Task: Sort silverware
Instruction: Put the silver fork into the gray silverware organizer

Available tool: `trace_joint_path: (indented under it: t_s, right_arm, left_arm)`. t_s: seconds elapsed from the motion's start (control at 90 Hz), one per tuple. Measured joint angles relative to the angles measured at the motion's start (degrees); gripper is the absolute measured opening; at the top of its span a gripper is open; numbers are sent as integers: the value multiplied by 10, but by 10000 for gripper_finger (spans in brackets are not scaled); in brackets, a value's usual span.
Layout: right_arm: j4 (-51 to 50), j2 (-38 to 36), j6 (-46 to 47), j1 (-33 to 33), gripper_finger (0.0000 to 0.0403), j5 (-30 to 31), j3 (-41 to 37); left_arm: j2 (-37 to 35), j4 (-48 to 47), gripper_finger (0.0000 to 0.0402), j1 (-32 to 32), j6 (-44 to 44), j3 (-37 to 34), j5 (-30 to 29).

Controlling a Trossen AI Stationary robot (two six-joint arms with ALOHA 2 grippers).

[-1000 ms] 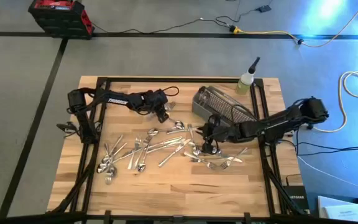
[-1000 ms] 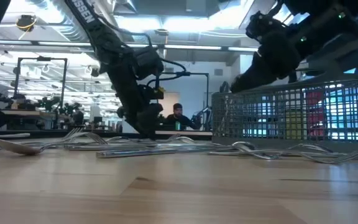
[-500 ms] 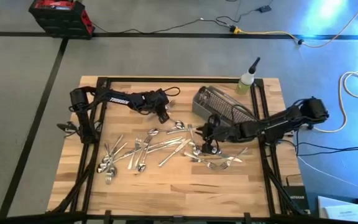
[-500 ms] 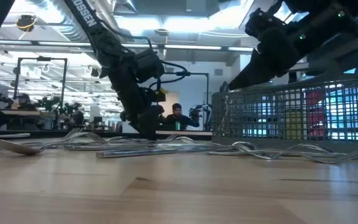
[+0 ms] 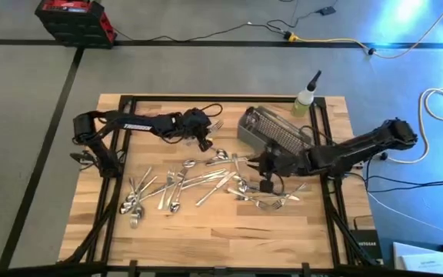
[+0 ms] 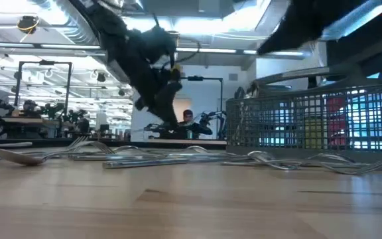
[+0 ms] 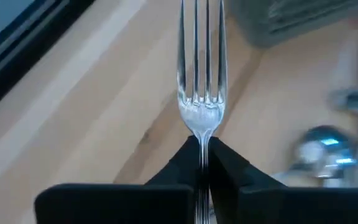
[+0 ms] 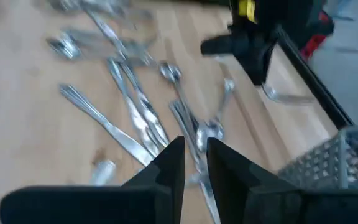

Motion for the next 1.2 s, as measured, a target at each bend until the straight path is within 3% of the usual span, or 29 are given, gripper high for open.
trace_joint_path:
  t_s: [0.211,0.378,0.5,0.656,0.789,0.989,1.2]
  right_arm:
    - [25,-101,67,31,51,94,-36]
    - [218,-132,113,29,51,102,-133]
    - [367,-114,122,30,51,108,-185]
    - [392,-85,174,21,51,172,-187]
    - [442,-42,104,9,51,136,-170]
    - [487,28,68,-2,54,164,-137]
    - [512,77,56,-4,98,169,-110]
  left_arm:
    - [-41,55,2,-68,-7,0,-8]
    - [-42,168,1,-145,12,0,-54]
    - [-37,251,1,-197,51,0,-130]
    - [-37,314,1,-241,106,0,-234]
    - [-32,349,1,-251,115,0,-247]
    - [-2,389,0,-250,130,0,-262]
    - [15,413,0,-250,152,0,-287]
